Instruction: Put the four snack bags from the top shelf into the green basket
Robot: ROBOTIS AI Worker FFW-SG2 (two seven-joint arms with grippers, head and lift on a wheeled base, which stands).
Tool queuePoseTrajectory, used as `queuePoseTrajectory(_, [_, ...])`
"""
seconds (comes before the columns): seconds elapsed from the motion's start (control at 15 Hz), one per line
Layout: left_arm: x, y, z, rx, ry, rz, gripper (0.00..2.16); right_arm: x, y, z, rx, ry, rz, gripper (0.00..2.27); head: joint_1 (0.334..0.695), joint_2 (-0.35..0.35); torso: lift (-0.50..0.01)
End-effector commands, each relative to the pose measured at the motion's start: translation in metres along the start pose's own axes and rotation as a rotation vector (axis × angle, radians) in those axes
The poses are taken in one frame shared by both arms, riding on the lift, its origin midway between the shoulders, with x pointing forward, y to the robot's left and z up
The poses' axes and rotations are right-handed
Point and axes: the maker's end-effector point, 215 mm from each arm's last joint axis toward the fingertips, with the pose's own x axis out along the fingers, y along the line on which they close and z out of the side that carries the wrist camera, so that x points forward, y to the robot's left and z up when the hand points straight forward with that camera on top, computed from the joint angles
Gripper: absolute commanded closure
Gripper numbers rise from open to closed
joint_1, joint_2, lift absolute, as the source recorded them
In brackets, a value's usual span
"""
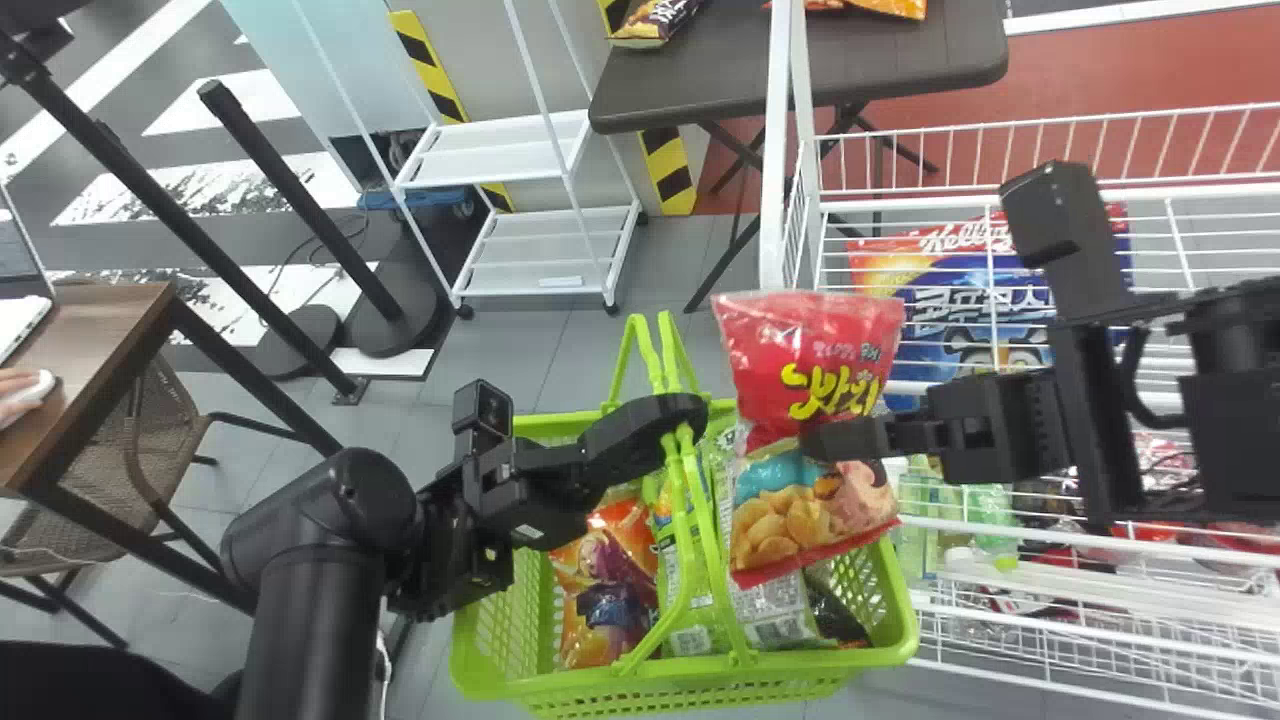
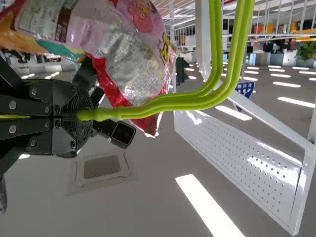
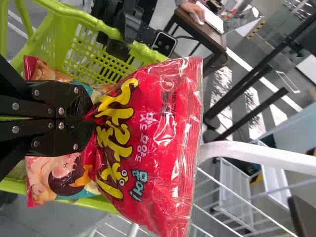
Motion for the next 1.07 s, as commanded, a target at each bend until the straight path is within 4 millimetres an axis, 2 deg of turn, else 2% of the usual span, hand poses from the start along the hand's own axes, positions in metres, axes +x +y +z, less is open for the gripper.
queuePoseTrajectory(0.0, [-0.001,-0.003,-0.003,-0.013,-0.001,-0.016,2.15,0.011,-0.001,-0.011,0.041,0.059,0.035,2.26,0.695,0.350,0.000])
queuePoseTrajectory(0.2, [0.001,0.000,-0.006,-0.024,0.003,-0.016,2.15,0.015,0.005,-0.007,0.056,0.075,0.074,2.26,0.695,0.350,0.000])
queuePoseTrajectory(0.33, [0.004,0.001,-0.009,-0.031,0.010,-0.020,2.15,0.023,0.011,-0.013,0.075,0.107,0.108,2.26,0.695,0.350,0.000])
queuePoseTrajectory(0.47, [0.007,0.001,-0.012,-0.042,0.018,-0.032,2.15,0.039,0.018,-0.036,0.111,0.182,0.152,2.26,0.695,0.350,0.000])
queuePoseTrajectory(0.67, [0.011,-0.002,-0.017,-0.054,0.027,-0.055,2.15,0.057,0.016,-0.068,0.173,0.288,0.175,2.26,0.695,0.350,0.000])
queuePoseTrajectory(0.87, [0.009,-0.004,-0.016,-0.055,0.023,-0.061,2.15,0.059,0.016,-0.072,0.231,0.313,0.226,2.25,0.695,0.350,0.000])
queuePoseTrajectory(0.93, [0.008,-0.005,-0.016,-0.052,0.022,-0.064,2.15,0.059,0.011,-0.071,0.229,0.313,0.212,1.95,0.695,0.350,0.000])
queuePoseTrajectory(1.0, [0.007,-0.008,-0.016,-0.051,0.022,-0.071,2.15,0.057,0.003,-0.066,0.235,0.298,0.195,1.02,0.695,0.350,0.000])
